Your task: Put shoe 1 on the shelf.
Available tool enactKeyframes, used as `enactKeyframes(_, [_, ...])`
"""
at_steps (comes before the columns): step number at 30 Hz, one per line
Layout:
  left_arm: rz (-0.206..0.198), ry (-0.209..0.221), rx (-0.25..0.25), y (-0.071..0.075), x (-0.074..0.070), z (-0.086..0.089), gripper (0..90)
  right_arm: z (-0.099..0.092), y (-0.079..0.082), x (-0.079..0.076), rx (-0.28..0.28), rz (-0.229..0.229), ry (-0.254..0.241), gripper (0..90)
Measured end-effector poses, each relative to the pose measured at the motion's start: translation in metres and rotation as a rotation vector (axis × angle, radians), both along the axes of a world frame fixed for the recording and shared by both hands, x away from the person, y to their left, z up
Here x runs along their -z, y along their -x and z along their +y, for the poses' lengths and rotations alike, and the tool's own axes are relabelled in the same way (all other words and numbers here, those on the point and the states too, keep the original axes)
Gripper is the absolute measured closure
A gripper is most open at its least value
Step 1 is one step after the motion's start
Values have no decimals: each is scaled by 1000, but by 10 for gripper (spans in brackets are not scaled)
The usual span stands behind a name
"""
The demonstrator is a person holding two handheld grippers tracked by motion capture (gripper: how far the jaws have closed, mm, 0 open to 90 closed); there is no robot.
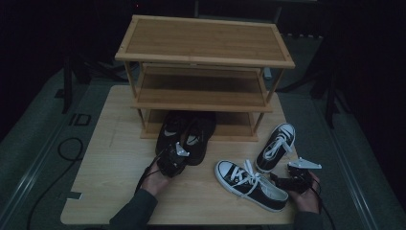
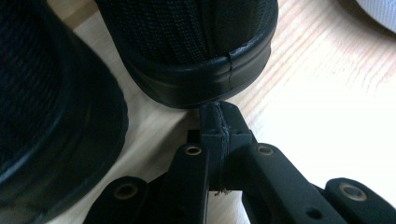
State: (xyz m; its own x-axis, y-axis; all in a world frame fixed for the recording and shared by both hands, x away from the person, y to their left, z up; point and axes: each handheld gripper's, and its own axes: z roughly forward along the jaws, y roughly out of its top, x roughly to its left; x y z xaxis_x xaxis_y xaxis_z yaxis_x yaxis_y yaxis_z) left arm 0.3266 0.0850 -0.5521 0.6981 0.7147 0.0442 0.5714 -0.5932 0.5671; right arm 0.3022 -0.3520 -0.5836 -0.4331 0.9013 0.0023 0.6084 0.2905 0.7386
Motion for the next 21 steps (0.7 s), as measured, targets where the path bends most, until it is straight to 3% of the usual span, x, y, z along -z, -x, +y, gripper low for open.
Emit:
enactKeyframes(5, [-11,17,-1,-4,-3,-8,898,0,0,0,0,0,0,117])
enactKeyframes(15, [-39,-15,-1,-3,-6,-19,887,0,0,0,0,0,0,117])
enactKeyframes(18, [-32,-11,15,-1,-5,-22,880,0,0,0,0,0,0,117])
enactKeyframes(21, [-23,-36,39,-2,-1,-28,880,0,0,0,0,0,0,117])
